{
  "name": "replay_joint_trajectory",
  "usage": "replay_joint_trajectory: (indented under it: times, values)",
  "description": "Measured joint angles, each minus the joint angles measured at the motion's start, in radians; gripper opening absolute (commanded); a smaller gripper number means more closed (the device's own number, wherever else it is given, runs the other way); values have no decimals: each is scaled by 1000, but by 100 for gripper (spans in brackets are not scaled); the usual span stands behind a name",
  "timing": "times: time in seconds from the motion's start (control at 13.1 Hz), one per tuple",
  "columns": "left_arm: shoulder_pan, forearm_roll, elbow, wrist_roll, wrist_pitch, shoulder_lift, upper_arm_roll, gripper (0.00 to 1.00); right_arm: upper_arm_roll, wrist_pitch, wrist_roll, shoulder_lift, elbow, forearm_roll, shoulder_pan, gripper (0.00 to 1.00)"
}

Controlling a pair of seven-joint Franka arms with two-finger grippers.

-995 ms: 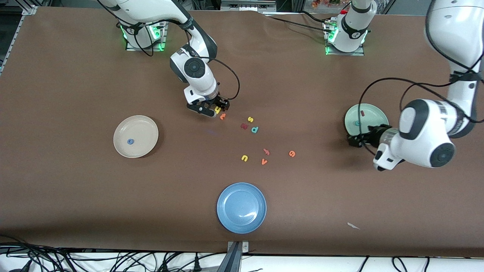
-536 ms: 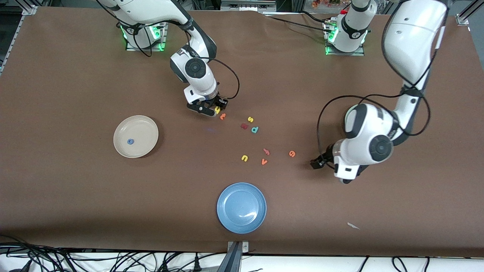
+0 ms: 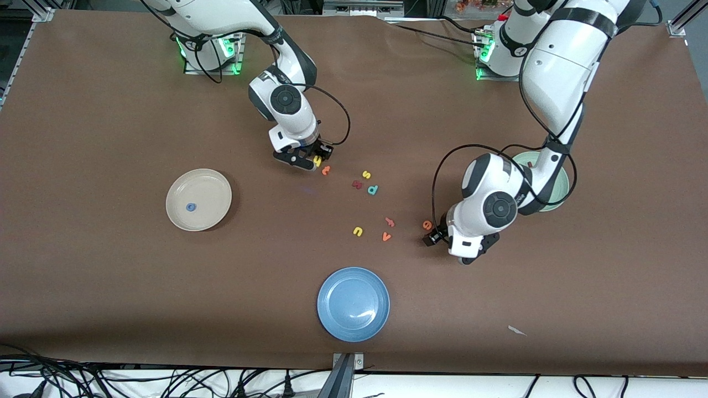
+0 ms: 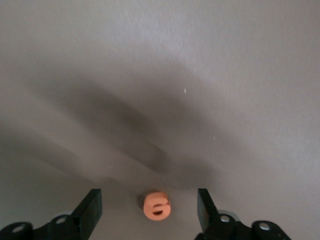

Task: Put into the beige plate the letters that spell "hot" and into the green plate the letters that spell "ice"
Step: 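Grasp the orange 6 with the left gripper while the right gripper reaches letters, then drop the orange 6 onto the green plate while the right gripper grasps yellow h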

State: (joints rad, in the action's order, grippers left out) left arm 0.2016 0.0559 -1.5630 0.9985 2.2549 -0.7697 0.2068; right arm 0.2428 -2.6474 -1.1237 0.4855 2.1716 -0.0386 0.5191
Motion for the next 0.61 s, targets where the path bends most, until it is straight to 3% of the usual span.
replay_joint_trajectory:
  times: [0.23, 0.61]
  values:
    - [23, -2, 0, 28, 0, -8, -2, 73, 0, -2, 0, 1, 0, -8, 1, 33]
    - [38, -2, 0, 37, 0, -36, -9, 60, -2, -3, 0, -3, 0, -13, 1, 18]
